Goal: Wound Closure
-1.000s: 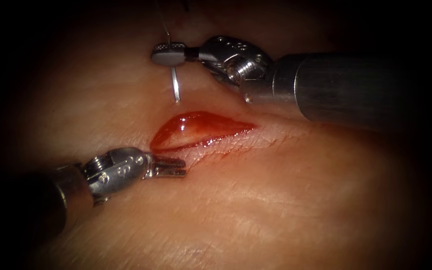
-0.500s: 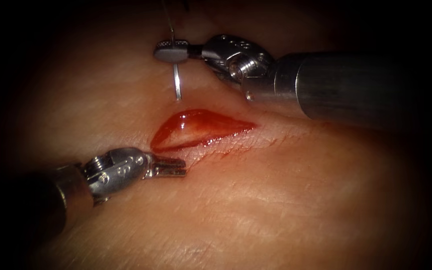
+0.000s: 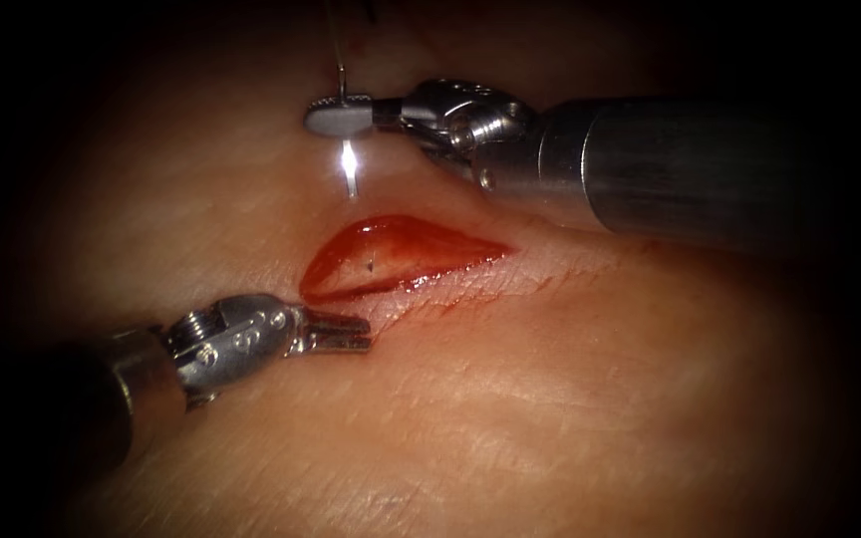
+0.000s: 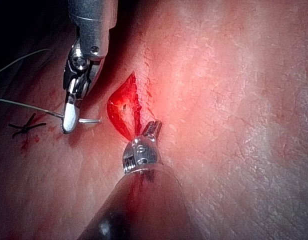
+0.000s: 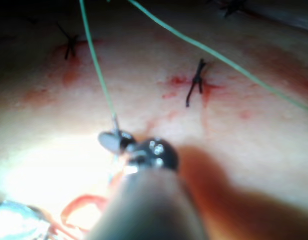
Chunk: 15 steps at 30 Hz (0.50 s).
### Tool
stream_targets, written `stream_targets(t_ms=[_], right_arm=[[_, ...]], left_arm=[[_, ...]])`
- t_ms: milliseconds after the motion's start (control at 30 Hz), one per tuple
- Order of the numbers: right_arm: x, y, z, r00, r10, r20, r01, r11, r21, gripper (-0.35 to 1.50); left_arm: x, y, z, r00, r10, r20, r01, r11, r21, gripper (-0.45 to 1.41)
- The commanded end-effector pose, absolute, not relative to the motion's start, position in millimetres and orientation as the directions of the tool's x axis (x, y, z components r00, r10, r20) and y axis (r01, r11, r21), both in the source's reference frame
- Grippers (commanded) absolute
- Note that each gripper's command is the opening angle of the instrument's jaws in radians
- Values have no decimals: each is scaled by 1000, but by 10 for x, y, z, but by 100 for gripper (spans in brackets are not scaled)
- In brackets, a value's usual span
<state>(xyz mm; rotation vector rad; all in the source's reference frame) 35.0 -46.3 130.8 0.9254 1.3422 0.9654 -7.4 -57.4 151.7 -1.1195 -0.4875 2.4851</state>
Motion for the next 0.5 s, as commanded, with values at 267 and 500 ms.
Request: stream_targets(t_ms=[267, 500], right_arm=[[357, -469, 1311, 13, 965, -261, -12, 261, 965, -35], [358, -477, 1310, 34, 977, -210, -6, 211, 978, -35]], left_arm=[[-78, -573, 1525, -621, 457, -637, -185, -875, -448, 2], [-78, -573, 1525, -623, 457, -635, -186, -875, -447, 2]])
